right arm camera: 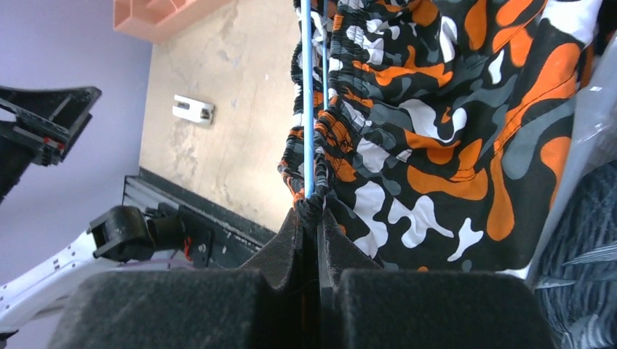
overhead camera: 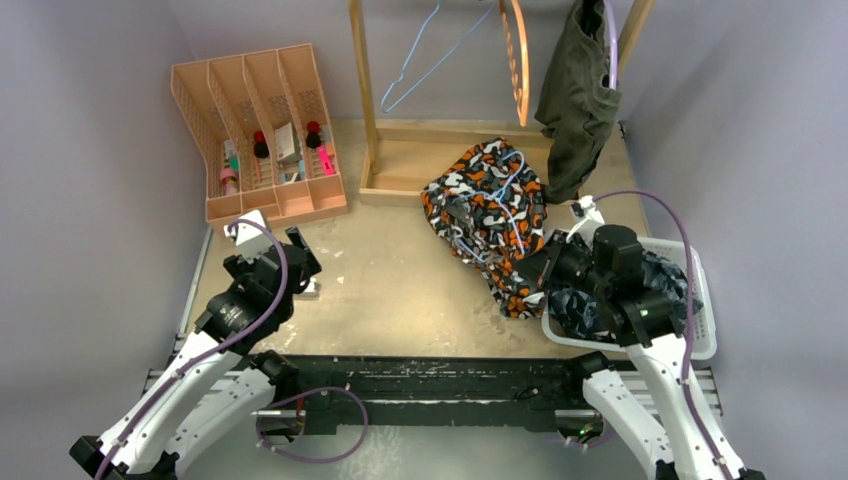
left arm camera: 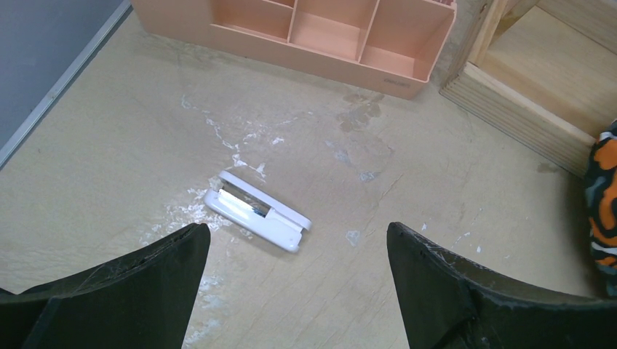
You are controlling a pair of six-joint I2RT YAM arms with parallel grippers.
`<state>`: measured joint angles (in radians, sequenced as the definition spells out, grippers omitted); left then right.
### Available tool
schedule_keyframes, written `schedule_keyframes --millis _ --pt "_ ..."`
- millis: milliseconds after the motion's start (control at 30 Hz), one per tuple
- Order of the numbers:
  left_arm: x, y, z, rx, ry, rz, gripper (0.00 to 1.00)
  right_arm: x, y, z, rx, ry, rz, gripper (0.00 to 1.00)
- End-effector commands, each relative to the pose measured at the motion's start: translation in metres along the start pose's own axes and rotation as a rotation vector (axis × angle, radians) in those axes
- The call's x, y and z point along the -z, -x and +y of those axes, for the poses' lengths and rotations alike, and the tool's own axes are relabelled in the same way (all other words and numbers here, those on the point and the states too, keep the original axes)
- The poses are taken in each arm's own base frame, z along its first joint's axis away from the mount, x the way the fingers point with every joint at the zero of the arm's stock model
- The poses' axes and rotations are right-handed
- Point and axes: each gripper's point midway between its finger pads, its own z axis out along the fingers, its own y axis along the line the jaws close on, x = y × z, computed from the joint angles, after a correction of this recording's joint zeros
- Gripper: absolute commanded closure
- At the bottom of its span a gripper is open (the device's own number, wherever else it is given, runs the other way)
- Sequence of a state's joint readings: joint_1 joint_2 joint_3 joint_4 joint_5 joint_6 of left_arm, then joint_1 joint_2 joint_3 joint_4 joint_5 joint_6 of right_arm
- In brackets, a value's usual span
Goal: Remove the shorts from the hanger
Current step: Pick up the hanger from the clothes rod.
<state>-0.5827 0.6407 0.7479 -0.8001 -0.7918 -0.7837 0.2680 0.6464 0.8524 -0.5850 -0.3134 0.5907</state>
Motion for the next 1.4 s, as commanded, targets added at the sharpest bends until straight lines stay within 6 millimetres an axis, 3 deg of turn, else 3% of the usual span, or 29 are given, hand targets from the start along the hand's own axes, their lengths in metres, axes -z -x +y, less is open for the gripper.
schedule_keyframes --millis 0,100,300,600,867,1033,1167,1367 --pt "0.0 0.008 -0.004 0.03 -0.011 -0.021 0.08 -0.004 -0.004 0.023 0.014 0.146 0.022 1.0" --pt "0.0 0.007 -0.007 0.03 -0.022 -0.018 0.08 -0.007 -0.012 0.035 0.041 0.238 0.081 1.0" --pt "0.002 0.01 -0.008 0.039 -0.036 -0.023 0.06 -0.015 -0.02 0.038 0.098 0.261 0.137 1.0" --pt "0.003 0.008 -0.015 0.029 -0.066 -0.007 0.06 0.003 -0.021 0.071 0.172 0.443 0.144 1.0" --pt "0.007 0.017 -0.009 0.049 -0.057 -0.04 0.06 0.025 -0.016 0.103 0.254 0.626 0.127 1.0" --pt "0.014 0.026 -0.01 0.088 -0.098 -0.068 0.05 0.013 -0.022 0.09 0.245 0.575 0.154 1.0" --pt "0.021 0.028 -0.031 0.138 -0.214 -0.051 0.05 0.0 -0.031 0.078 0.235 0.54 0.194 1.0" --pt "0.041 0.036 -0.097 0.089 -0.501 0.035 0.05 -0.004 -0.036 0.077 0.245 0.557 0.21 1.0"
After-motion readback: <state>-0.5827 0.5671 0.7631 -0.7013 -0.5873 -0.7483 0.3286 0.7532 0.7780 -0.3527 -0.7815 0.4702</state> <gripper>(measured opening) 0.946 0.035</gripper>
